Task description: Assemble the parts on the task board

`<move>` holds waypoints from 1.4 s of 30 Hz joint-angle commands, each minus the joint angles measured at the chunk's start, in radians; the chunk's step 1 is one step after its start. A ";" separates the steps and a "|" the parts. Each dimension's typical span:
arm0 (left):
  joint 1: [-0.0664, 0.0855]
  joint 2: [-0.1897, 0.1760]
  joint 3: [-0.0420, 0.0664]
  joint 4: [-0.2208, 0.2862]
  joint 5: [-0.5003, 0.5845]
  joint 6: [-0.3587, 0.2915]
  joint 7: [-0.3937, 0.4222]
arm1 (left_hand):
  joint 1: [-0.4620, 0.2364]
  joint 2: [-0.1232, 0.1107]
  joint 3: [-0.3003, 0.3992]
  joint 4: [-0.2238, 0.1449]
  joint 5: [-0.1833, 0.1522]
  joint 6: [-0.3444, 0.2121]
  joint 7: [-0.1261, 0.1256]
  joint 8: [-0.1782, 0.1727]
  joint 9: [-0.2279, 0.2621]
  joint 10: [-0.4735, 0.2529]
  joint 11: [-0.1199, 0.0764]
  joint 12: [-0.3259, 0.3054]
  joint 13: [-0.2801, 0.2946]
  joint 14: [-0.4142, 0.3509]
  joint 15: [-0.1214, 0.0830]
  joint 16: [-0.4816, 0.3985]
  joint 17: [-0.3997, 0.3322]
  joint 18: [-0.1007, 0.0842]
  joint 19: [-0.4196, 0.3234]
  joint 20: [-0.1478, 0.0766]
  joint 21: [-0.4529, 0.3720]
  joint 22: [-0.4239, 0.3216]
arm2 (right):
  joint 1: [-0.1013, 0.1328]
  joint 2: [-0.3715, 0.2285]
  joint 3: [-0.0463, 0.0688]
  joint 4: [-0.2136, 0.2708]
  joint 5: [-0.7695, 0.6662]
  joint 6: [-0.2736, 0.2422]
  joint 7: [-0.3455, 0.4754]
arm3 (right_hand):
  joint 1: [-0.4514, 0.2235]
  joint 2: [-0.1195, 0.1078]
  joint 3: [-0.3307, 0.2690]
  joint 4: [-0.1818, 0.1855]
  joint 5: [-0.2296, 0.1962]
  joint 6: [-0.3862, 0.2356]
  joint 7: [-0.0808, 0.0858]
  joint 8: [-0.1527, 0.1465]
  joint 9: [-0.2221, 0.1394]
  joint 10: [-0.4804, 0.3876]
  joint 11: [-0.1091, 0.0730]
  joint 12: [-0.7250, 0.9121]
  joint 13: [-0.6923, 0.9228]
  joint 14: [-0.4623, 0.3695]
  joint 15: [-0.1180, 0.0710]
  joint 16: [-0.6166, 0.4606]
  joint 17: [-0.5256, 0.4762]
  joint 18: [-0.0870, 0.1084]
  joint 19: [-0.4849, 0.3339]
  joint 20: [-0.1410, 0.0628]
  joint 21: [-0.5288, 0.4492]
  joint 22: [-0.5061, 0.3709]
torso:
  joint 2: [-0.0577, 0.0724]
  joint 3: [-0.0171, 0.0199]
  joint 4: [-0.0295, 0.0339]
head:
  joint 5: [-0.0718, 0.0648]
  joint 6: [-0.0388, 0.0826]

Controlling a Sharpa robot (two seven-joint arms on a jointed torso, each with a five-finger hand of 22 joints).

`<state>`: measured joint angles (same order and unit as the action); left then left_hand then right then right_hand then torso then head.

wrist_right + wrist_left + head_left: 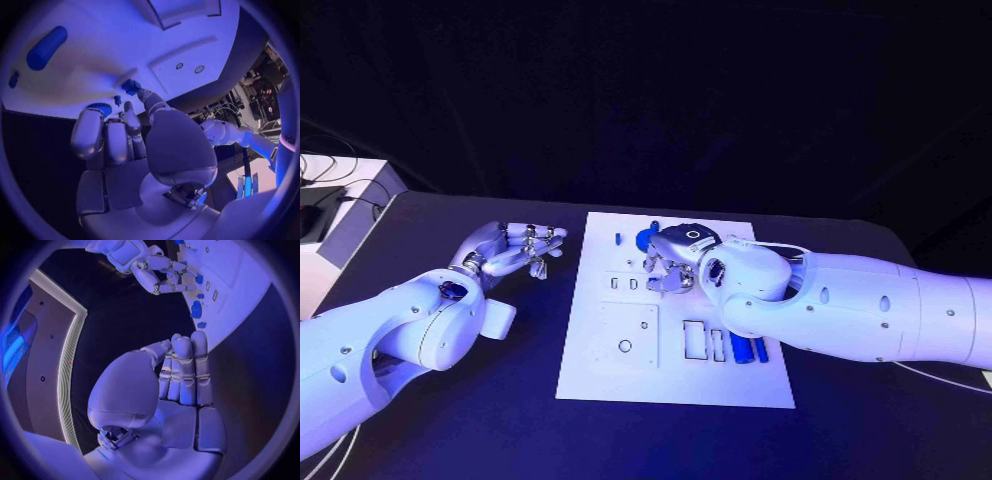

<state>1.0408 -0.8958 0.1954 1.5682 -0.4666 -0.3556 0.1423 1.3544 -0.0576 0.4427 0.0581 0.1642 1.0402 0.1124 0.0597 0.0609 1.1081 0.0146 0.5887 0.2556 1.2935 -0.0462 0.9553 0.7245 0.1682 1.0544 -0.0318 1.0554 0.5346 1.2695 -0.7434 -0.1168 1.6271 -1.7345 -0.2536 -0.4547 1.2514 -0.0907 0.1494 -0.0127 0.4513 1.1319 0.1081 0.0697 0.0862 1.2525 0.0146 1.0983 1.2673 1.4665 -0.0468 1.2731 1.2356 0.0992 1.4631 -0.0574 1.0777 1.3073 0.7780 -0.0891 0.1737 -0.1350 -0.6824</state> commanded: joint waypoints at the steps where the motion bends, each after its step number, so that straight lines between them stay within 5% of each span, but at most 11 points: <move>1: 0.000 0.001 0.001 0.001 -0.005 0.010 0.006 | 0.008 -0.003 -0.005 -0.002 -0.004 0.007 0.000 0.003 0.001 0.008 -0.001 0.001 -0.001 0.004 0.000 0.005 0.002 -0.012 0.004 0.000 -0.003 0.001 | -0.001 -0.004 0.000 0.006 0.009 -0.026 0.022 | -0.014 -0.011 -0.009 0.006 -0.005 -0.005 0.005 0.001 -0.003 -0.002 0.000 -0.003 -0.001 0.002 -0.004 -0.003 0.002 0.002 0.074 -0.007 0.000 0.146 | -0.001 0.0000 0.0011 | -0.001 -0.001; 4: 0.000 0.000 0.001 0.001 -0.005 0.010 0.006 | 0.008 -0.003 -0.005 -0.002 -0.004 0.007 0.000 0.003 0.001 0.008 -0.001 0.001 -0.001 0.004 0.000 0.005 0.002 -0.012 0.004 0.000 -0.003 0.001 | -0.002 -0.006 0.000 0.011 0.011 -0.016 0.024 | -0.013 -0.047 -0.039 0.062 -0.021 -0.027 0.012 0.007 -0.003 -0.007 0.007 -0.007 -0.005 0.002 0.002 -0.002 0.004 0.006 0.074 0.000 -0.002 0.146 | 0.000 0.0002 0.0011 | 0.000 0.000; 18: 0.000 0.001 0.001 0.002 -0.005 0.011 0.005 | 0.009 -0.005 -0.007 -0.005 -0.005 0.006 0.001 0.002 0.001 0.006 0.000 0.000 -0.004 0.004 0.000 0.006 0.002 -0.012 0.004 -0.001 -0.003 0.004 | -0.006 -0.003 0.000 0.001 0.013 0.053 0.014 | 0.010 -0.071 -0.091 0.117 -0.061 -0.045 0.016 0.003 0.005 -0.019 0.012 -0.009 -0.016 0.001 0.005 -0.003 0.006 0.008 0.074 0.004 -0.007 0.146 | -0.001 -0.0004 0.0010 | 0.001 -0.002; 42: 0.000 0.001 0.001 0.001 -0.005 0.012 0.004 | 0.010 -0.006 -0.007 -0.006 -0.004 0.006 0.001 0.003 0.001 0.006 0.000 0.000 -0.005 0.003 0.000 0.006 0.001 -0.012 0.003 -0.001 -0.003 0.004 | -0.012 0.005 0.000 -0.019 0.016 0.069 0.018 | 0.009 0.003 -0.046 0.028 -0.016 -0.028 0.014 0.001 -0.003 -0.017 0.008 0.001 -0.014 0.002 0.002 -0.003 0.008 0.005 0.074 0.000 0.000 0.147 | 0.000 -0.0009 0.0012 | 0.001 -0.009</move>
<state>1.0406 -0.8960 0.1953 1.5680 -0.4685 -0.3554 0.1413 1.3577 -0.0609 0.4400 0.0553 0.1642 1.0402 0.1123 0.0597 0.0609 1.1081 0.0146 0.5887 0.2518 1.2935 -0.0462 0.9553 0.7245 0.1682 1.0544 -0.0318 1.0555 0.5381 1.2590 -0.7383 -0.1167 1.6080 -1.7166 -0.2049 -0.4443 1.2594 -0.0934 0.1072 0.0158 0.4293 1.0972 0.1205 0.0734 0.0836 1.2416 0.0255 1.0956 1.2523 1.4664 -0.0467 1.2731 1.2424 0.0991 1.4627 -0.0571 1.0776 1.3076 0.7778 -0.0903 0.1754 -0.1336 -0.6915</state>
